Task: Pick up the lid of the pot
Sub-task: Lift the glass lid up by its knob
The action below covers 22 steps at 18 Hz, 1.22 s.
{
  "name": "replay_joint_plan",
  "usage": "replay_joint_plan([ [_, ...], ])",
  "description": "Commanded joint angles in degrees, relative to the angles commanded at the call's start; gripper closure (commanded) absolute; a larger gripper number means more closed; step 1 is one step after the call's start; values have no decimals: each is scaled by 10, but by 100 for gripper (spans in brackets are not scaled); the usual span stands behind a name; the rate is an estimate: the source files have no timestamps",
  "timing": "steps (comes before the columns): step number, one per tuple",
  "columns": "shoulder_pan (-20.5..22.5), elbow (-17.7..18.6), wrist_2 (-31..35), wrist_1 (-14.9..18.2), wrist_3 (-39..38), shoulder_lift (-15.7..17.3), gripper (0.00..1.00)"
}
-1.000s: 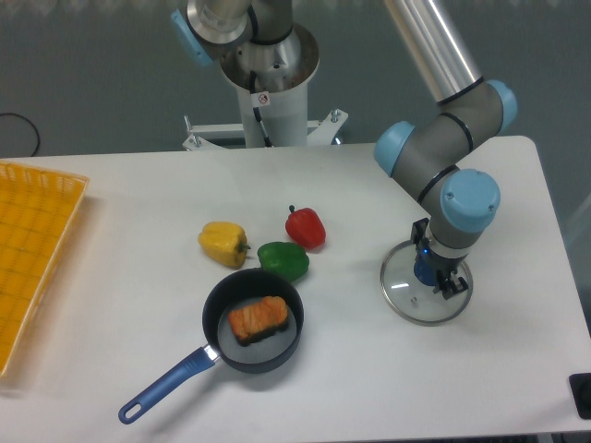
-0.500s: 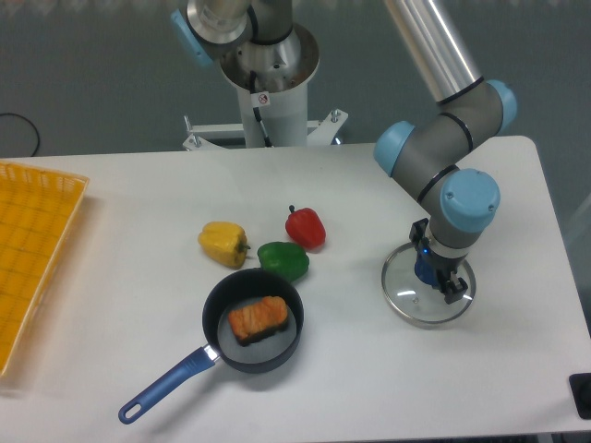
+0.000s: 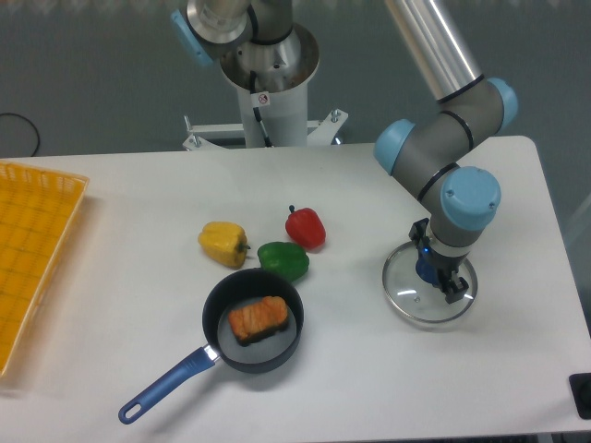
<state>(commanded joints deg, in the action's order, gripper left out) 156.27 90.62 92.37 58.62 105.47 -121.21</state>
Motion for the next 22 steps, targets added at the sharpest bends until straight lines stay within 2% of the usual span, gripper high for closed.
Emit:
replay_joint_plan([
  [9,-4,-7,4,43,1,36,41],
  [16,-12,-40,8,118,0,59,41],
  [22,-13,-40,8,124,0,75,41],
])
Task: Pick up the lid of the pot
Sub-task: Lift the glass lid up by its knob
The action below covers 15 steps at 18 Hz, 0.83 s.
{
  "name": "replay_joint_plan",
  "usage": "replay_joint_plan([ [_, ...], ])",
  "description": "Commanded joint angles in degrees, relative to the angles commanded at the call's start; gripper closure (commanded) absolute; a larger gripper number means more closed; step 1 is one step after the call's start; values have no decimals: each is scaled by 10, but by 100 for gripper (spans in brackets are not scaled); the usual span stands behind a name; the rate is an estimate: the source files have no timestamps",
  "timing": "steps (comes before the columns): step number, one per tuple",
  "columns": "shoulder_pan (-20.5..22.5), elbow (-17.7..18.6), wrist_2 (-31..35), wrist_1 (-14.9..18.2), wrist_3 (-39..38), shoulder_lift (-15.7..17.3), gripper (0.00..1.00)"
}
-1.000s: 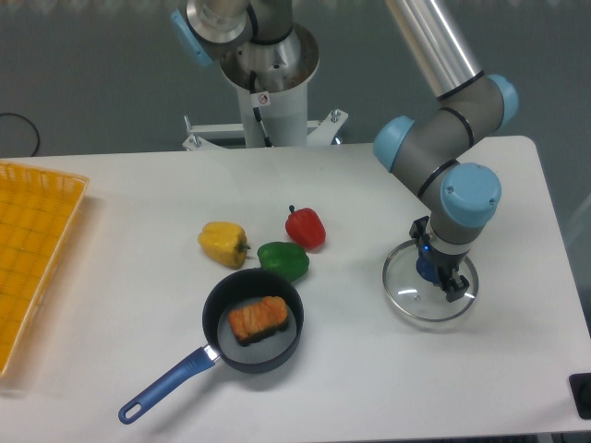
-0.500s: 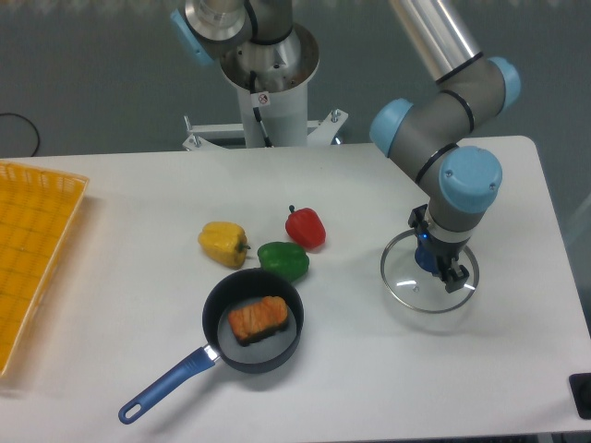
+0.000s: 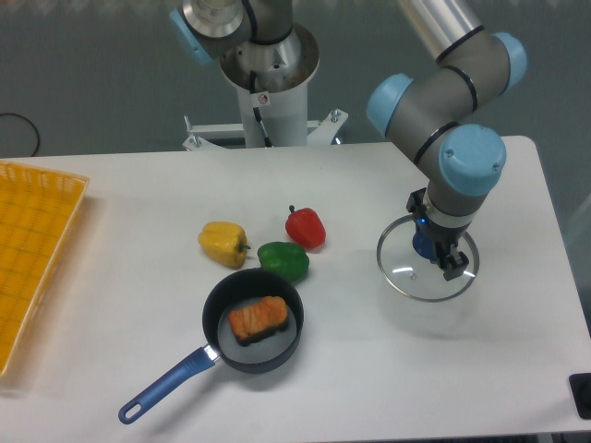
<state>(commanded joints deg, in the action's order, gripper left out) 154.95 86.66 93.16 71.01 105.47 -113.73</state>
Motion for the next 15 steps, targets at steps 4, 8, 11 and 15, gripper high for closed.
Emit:
replay_joint_plan([
  [4,-3,0,1,6,0,4,41],
  [8,-4,1,1,6,0,6,41],
  [11,-4,2,1,6,0,6,41],
  [15,-4,3,1,5,-2,5,41],
])
